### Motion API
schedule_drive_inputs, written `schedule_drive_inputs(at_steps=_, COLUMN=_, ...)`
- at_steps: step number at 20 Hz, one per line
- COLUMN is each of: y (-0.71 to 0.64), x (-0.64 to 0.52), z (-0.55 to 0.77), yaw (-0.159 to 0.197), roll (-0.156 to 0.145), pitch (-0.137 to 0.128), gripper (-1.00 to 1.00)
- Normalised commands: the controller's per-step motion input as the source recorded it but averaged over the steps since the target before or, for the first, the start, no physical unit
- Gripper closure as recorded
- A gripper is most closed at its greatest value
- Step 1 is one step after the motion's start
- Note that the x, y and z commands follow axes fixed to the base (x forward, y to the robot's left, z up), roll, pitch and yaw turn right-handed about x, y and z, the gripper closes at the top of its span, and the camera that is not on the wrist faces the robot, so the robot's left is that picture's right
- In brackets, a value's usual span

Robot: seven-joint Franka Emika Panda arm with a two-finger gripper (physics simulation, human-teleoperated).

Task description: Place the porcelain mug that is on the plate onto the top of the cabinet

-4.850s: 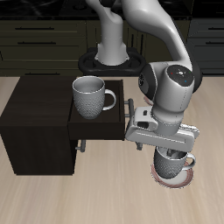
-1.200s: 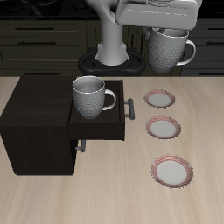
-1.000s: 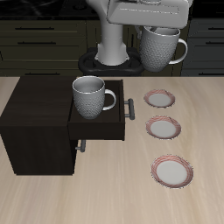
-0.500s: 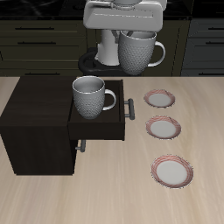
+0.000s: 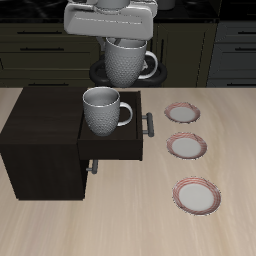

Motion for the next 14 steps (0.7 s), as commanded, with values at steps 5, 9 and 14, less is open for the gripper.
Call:
schedule_drive_inputs(at_steps=5, y=-0.36, x=-0.11, z=0.03, yaw=-0.001, roll=-0.020, pitch=-0.026, gripper=1.00)
schedule_drive_inputs(at_steps=9, y=-0.64, x=-0.17, z=0.05, yaw=-0.033, roll=-0.052, pitch=-0.023, gripper=1.00)
schedule_drive_inputs(at_steps=14, y=-0.49, x=-0.07, z=0.04, yaw=-0.032, roll=-0.066, pitch=-0.009, gripper=1.00)
